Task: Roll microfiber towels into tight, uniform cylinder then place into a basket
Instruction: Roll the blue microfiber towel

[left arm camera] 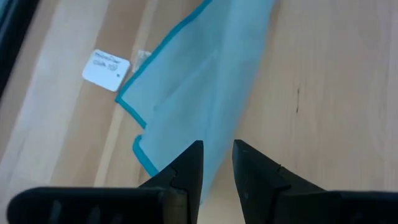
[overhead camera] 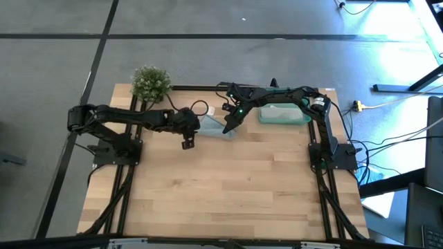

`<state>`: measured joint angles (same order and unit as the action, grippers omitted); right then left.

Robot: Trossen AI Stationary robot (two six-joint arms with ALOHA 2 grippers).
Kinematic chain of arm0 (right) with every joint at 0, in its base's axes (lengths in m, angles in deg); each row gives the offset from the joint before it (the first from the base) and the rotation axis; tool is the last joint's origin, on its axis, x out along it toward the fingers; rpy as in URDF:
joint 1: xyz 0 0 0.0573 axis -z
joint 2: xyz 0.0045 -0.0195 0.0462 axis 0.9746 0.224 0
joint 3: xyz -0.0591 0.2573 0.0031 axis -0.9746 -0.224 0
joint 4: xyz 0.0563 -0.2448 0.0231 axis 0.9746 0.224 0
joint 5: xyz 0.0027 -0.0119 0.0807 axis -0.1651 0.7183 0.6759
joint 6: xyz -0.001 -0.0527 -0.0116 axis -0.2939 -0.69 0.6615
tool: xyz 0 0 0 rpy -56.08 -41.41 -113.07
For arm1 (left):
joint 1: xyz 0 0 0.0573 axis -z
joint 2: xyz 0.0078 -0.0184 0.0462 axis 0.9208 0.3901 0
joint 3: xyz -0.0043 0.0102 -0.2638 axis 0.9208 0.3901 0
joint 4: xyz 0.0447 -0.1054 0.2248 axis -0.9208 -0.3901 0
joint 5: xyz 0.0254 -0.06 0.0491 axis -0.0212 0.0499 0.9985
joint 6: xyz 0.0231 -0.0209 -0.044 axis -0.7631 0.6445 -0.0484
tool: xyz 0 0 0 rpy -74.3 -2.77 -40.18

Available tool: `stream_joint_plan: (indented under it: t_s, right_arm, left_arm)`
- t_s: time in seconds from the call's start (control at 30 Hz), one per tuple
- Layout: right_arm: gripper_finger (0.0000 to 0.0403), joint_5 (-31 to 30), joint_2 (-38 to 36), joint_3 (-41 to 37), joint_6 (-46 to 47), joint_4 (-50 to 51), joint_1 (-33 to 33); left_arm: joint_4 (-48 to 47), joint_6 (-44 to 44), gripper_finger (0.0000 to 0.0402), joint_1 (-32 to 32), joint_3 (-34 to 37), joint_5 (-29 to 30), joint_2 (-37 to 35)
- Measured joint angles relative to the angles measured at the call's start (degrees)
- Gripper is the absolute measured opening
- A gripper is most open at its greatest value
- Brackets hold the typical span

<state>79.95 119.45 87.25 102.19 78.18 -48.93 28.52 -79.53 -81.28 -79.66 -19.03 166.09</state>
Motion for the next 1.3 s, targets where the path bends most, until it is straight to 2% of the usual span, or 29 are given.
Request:
stream_joint_plan:
  t_s: [0.27, 0.43, 0.63, 0.77, 0.9, 1.0, 1.3]
  right_arm:
    - [0.0018, -0.1, 0.0, 0.0, -0.2, -0.1, -0.2]
    - [0.0018, -0.1, 0.0, 0.0, -1.2, -0.1, -0.2]
    - [0.0018, -0.2, 0.0, 0.0, -1.2, -0.1, -0.2]
    - [0.0018, -0.2, 0.0, 0.0, -1.3, -0.1, -0.2]
    - [0.0018, -0.2, 0.0, 0.0, -1.4, -0.1, -0.2]
    - [0.0018, -0.4, 0.0, 0.0, -1.4, 0.0, -0.2]
    - [0.0018, -0.4, 0.0, 0.0, -1.4, 0.2, -0.2]
  left_arm:
    - [0.0, -1.5, 0.0082, 0.0, 0.1, -0.8, 3.2]
    - [0.4, -1.6, 0.0082, 0.0, 0.1, 2.7, 4.1]
    - [0.2, -1.6, 0.0082, 0.0, 0.1, 1.0, 6.2]
    - [0.9, -1.6, 0.0082, 0.0, 0.1, 2.1, 8.3]
    - [0.9, -0.6, 0.0054, -0.2, 0.0, 2.1, 9.2]
    - [-2.1, 1.4, 0.0013, -0.2, -1.4, 0.5, 9.1]
    - [-17.0, 1.1, 0.0005, -0.4, -11.7, -9.7, 8.9]
